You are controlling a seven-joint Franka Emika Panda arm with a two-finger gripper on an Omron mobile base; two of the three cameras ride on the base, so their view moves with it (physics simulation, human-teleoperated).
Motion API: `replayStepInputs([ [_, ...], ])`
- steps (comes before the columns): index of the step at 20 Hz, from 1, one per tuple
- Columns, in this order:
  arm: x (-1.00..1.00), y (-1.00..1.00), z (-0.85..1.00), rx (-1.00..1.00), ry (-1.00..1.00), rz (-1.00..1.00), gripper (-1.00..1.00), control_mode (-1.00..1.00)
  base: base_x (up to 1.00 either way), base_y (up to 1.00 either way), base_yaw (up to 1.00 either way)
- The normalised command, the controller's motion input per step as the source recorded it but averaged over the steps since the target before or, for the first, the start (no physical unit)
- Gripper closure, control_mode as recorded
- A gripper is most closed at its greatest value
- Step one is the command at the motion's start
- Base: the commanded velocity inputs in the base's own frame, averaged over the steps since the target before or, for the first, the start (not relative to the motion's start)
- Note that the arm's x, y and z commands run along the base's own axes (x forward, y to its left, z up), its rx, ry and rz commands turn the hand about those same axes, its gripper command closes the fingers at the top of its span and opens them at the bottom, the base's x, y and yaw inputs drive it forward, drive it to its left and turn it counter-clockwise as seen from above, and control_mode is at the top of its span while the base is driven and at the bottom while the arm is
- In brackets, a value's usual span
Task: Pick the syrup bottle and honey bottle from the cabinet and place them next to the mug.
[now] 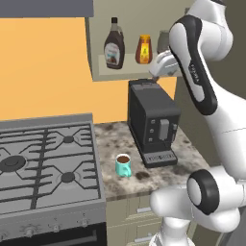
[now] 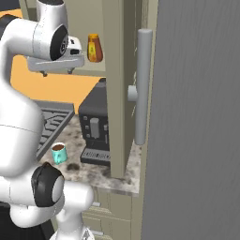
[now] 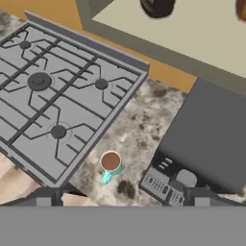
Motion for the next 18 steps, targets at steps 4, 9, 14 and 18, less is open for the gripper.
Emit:
replayStepInputs([
  [4, 0.20, 0.10, 0.00, 0.00, -0.12, 0.01, -1.00, -1.00, 0.00, 0.00, 0.00],
  [9, 0.20, 0.02, 0.00, 0.00, -0.20, 0.00, -1.00, -1.00, 0.00, 0.00, 0.00],
  [14, 0.24, 0.08, 0.00, 0.07, -0.17, 0.00, -1.00, -1.00, 0.00, 0.00, 0.00],
  [18, 0.10, 0.06, 0.00, 0.11, -0.07, 0.00, -1.00, -1.00, 0.00, 0.00, 0.00],
])
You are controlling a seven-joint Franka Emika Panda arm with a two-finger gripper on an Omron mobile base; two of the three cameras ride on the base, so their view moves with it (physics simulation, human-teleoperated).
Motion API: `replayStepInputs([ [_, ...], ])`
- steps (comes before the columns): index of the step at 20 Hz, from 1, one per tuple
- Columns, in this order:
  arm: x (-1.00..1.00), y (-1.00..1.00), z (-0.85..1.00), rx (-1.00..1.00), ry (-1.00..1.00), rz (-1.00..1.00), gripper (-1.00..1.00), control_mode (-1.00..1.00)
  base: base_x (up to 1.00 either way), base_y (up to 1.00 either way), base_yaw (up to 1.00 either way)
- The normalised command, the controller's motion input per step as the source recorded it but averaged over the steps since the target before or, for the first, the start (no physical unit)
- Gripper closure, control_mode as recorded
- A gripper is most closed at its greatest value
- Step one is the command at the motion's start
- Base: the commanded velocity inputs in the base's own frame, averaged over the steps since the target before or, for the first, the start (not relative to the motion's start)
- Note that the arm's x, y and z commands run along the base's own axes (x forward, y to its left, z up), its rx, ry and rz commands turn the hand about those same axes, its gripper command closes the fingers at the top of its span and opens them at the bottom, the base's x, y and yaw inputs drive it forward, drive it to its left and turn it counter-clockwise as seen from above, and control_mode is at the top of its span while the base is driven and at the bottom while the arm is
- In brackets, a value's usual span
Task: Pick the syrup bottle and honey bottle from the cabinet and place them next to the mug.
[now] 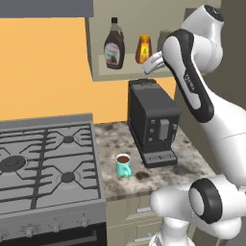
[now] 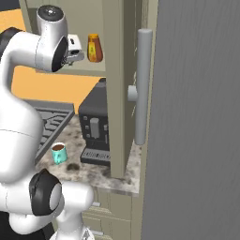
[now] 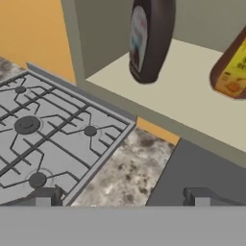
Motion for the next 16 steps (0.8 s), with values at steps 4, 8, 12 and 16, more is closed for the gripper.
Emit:
replayStepInputs([
  [4, 0.00, 0.00, 0.08, 0.17, 0.01, 0.00, -1.00, -1.00, 0.00, 0.00, 0.00],
  [8, 0.00, 0.00, 0.23, 0.15, 0.09, 0.00, -1.00, -1.00, 0.00, 0.00, 0.00],
  [12, 0.00, 0.00, 0.26, 0.13, 0.11, 0.00, -1.00, -1.00, 0.00, 0.00, 0.00],
  [16, 0.03, 0.00, 0.19, 0.10, 0.03, 0.00, -1.00, -1.00, 0.00, 0.00, 0.00],
])
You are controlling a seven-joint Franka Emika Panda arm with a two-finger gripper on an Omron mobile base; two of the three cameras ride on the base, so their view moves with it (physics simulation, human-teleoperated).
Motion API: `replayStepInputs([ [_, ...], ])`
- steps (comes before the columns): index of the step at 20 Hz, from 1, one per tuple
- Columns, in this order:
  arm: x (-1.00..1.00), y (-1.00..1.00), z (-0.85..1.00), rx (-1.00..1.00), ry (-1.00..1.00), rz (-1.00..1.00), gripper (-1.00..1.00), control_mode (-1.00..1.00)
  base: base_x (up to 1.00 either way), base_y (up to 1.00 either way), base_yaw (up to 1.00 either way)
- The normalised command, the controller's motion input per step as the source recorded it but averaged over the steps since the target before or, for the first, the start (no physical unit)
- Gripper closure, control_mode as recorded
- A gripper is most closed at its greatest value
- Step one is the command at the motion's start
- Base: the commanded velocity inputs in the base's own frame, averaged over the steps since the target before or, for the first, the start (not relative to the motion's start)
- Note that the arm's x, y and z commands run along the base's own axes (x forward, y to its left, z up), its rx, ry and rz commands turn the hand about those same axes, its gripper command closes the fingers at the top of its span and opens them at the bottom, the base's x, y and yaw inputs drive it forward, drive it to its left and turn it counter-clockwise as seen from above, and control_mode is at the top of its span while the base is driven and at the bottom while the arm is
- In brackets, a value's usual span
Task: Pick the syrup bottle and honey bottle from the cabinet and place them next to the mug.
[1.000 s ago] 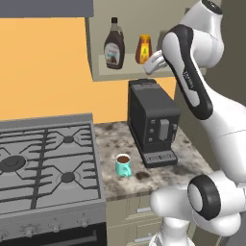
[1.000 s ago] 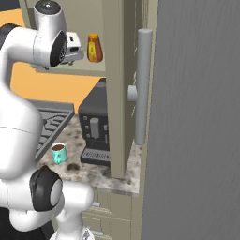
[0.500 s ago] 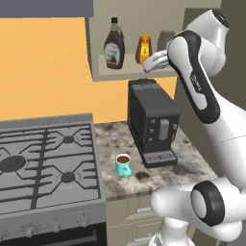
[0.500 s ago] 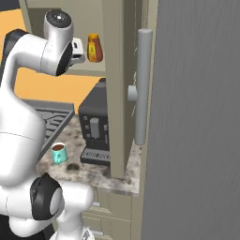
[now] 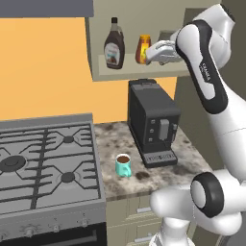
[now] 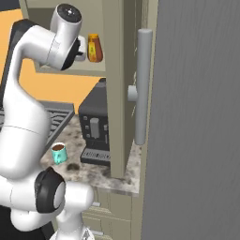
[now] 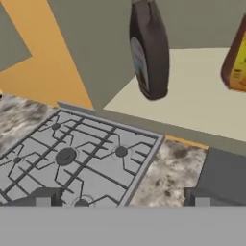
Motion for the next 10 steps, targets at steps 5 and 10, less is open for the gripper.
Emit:
replayStepInputs([
  [5, 0.12, 0.00, -0.08, 0.06, -0.07, 0.00, -1.00, -1.00, 0.00, 0.00, 0.00],
  [10, 0.22, 0.02, -0.35, 0.00, -0.21, 0.01, -1.00, -1.00, 0.00, 0.00, 0.00],
])
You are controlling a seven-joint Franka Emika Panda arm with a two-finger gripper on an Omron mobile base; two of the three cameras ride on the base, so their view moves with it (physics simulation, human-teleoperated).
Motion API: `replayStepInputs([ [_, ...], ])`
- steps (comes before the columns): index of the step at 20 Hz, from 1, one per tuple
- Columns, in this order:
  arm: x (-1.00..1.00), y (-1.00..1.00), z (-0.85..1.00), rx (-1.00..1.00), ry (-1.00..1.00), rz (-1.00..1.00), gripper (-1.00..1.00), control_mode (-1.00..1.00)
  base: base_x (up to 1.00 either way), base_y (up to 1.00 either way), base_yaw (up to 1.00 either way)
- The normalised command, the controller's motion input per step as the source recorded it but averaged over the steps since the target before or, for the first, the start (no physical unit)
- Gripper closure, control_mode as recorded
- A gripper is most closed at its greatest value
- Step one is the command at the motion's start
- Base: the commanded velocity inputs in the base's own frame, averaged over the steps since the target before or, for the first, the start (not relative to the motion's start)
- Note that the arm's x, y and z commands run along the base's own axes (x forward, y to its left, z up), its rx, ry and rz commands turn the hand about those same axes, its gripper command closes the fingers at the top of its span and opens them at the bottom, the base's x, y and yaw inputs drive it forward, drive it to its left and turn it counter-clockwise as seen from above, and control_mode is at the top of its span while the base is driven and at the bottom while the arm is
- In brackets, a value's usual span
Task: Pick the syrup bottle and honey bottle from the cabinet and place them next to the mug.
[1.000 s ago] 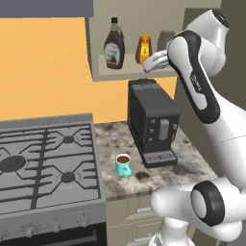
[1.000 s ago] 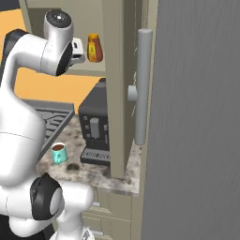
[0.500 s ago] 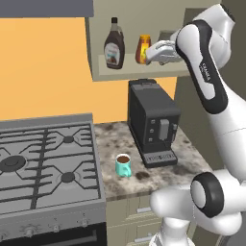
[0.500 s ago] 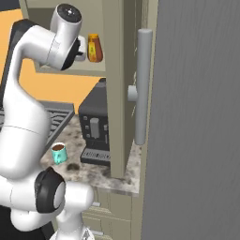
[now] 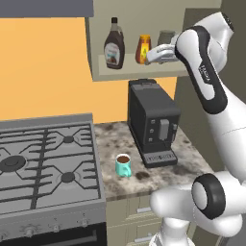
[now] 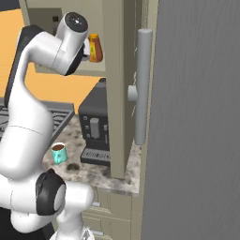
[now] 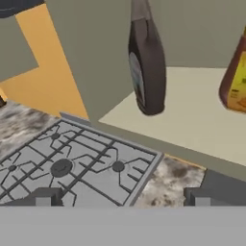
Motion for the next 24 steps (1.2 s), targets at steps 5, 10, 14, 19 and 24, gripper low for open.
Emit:
replayStepInputs([
  [5, 0.14, 0.10, 0.01, 0.00, -0.04, 0.00, -1.00, -1.00, 0.00, 0.00, 0.00],
  [10, 0.13, 0.17, 0.10, 0.00, 0.01, 0.00, -1.00, -1.00, 0.00, 0.00, 0.00],
  [14, 0.37, 0.24, 0.00, -0.05, 0.00, 0.00, -1.00, -1.00, 0.00, 0.00, 0.00],
  [19, 0.37, 0.23, 0.00, -0.03, 0.01, 0.00, -1.00, -1.00, 0.00, 0.00, 0.00],
  [24, 0.26, 0.12, 0.00, -0.01, 0.01, 0.00, -1.00, -1.00, 0.00, 0.00, 0.00],
])
